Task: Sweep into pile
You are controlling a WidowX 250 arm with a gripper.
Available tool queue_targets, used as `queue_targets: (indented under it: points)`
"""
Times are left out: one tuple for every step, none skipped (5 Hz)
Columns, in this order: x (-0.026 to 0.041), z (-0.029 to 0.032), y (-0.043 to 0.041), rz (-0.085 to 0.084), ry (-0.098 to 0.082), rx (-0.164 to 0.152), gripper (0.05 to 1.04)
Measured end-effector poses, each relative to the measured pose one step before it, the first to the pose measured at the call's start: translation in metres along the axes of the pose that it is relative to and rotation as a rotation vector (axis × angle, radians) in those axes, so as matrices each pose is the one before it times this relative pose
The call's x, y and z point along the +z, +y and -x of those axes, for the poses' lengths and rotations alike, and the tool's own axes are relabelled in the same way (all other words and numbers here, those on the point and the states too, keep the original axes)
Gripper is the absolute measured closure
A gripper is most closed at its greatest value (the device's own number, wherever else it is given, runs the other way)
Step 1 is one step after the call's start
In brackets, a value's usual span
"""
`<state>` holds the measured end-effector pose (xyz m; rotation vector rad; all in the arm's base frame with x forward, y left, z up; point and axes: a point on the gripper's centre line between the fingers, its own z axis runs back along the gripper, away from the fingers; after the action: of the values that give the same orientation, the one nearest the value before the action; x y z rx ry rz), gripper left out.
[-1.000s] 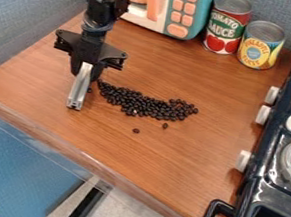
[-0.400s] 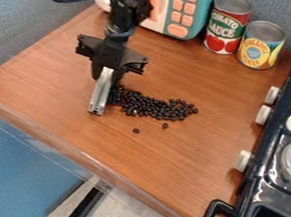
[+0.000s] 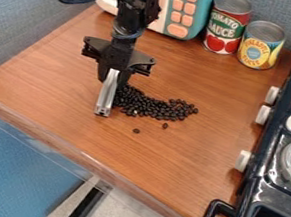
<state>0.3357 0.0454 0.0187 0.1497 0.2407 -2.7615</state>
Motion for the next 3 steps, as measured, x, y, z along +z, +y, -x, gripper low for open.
queue_targets:
  points:
    - [0.00130,-0.00015,0.00647,-0.0091,0.0001,0.0068,0.741]
    - [0.00224,-0.00231,0.01297,-0.0093,0.0043,-0.0161,0.741]
    - [-0.00064,-0.00006,0.00066,0.0003,-0.0012,0.0044,0.741]
